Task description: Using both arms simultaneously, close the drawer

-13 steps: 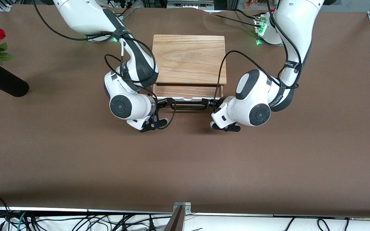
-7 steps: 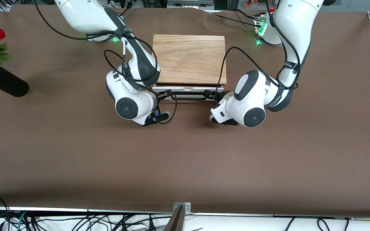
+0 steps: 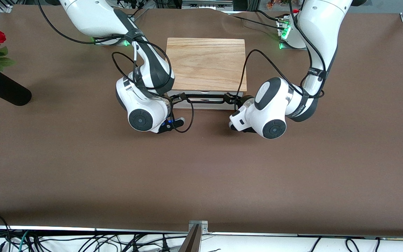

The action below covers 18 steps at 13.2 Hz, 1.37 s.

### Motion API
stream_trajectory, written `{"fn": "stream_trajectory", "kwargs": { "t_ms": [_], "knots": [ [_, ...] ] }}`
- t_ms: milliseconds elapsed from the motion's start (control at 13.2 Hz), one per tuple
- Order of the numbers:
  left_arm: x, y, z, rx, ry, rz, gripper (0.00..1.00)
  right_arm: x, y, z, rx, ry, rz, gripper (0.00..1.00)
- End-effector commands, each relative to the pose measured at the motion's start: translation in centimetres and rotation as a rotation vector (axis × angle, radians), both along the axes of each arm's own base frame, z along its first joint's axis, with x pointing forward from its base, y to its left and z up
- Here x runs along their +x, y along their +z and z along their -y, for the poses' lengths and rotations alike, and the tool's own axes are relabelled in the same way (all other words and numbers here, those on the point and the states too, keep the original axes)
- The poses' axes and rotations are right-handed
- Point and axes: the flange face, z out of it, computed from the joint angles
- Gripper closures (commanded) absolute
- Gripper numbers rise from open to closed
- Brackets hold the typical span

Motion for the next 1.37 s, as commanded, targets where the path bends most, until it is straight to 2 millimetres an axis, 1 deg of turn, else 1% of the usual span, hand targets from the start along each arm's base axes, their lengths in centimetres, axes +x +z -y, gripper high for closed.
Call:
{"fn": "stream_trajectory", "kwargs": {
  "t_ms": [0,228,304,380,456,532,608,684,759,835,911,987,1063,1139,1215,1291],
  "knots": [
    [-1.0,0.7,-1.4,0.01,-0.016,-0.048,0.0,-1.1,0.5,-0.3,0.003,0.017,-0.049,0.0],
    [0.4,4.7,-2.5,-0.005,0.009,0.051,0.0,-1.0,0.4,-0.2,0.005,0.019,-0.047,0.0],
    [1.5,6.2,-3.9,0.0,0.032,0.11,0.0,-0.9,0.3,-0.2,0.004,0.013,-0.038,0.0],
    [2.4,7.6,-4.9,-0.012,0.048,0.165,0.0,-0.1,0.7,-0.3,0.012,0.003,-0.008,0.0],
    [3.6,9.7,-7.1,-0.025,0.091,0.215,0.0,0.9,1.1,-0.2,0.024,-0.012,0.034,0.0],
    [3.9,11.5,-8.1,-0.031,0.107,0.245,0.0,2.2,1.9,0.2,0.043,-0.038,0.08,0.0],
    [4.2,13.7,-9.3,-0.029,0.125,0.285,0.0,3.3,2.5,0.9,0.056,-0.063,0.121,0.0],
    [4.3,15.6,-10.5,-0.015,0.132,0.327,0.0,4.9,3.5,2.0,0.07,-0.088,0.165,0.0],
    [4.2,18.2,-11.2,-0.006,0.133,0.395,0.0,6.2,4.4,3.1,0.078,-0.087,0.207,0.0],
    [3.8,21.0,-12.0,0.023,0.12,0.464,0.0,7.5,5.6,4.6,0.059,-0.078,0.253,0.0],
    [3.1,23.9,-12.9,0.068,0.096,0.534,0.0,8.7,7.2,6.1,0.031,-0.071,0.298,0.0],
    [2.2,26.5,-13.7,0.103,0.089,0.584,0.0,9.8,8.3,8.1,-0.008,-0.083,0.318,0.0],
    [1.3,28.4,-15.4,0.13,0.095,0.59,0.0,10.6,9.2,10.0,-0.034,-0.104,0.333,0.0],
    [0.3,29.7,-16.7,0.139,0.089,0.568,0.0,11.3,10.0,11.9,-0.059,-0.129,0.344,0.0],
    [-0.3,31.0,-17.5,0.153,0.093,0.587,0.0,11.8,11.3,13.7,-0.075,-0.155,0.367,0.0],
    [-0.7,32.4,-18.3,0.202,0.082,0.628,0.0,12.2,12.6,15.1,-0.085,-0.176,0.39,0.0]
  ]
}}
